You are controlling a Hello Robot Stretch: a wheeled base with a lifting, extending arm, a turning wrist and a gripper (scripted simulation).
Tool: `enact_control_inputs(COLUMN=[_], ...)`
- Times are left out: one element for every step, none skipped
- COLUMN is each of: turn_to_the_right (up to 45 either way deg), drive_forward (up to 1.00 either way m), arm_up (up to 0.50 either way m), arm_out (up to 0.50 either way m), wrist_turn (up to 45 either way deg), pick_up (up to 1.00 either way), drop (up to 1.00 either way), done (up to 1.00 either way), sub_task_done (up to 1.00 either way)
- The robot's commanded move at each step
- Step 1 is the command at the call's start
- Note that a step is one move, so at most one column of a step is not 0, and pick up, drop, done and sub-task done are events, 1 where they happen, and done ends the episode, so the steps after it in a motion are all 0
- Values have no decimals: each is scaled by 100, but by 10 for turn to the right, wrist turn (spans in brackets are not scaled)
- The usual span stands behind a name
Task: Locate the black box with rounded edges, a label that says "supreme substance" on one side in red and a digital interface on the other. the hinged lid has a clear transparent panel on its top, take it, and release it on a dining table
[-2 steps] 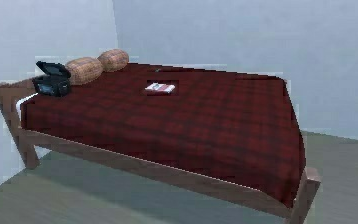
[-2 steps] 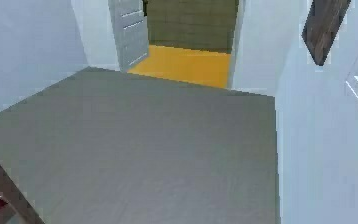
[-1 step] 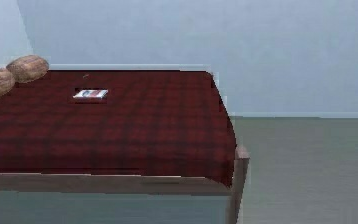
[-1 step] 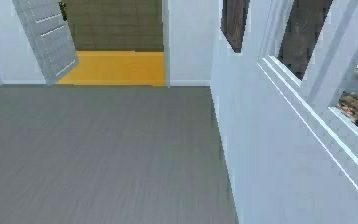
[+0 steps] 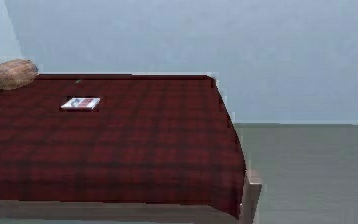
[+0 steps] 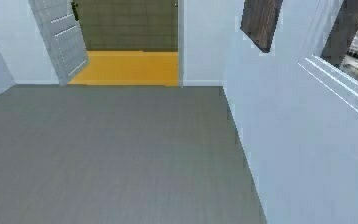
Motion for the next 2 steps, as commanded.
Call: enact_control_inputs(turn_to_the_right=[-450,-360], drive_forward=[0,0], arm_up=[0,0], arm_out=[0,0], wrist_turn=[0,0], pick_up=[0,0], drop=[0,0], done=[0,0], sub_task_done=[0,0])
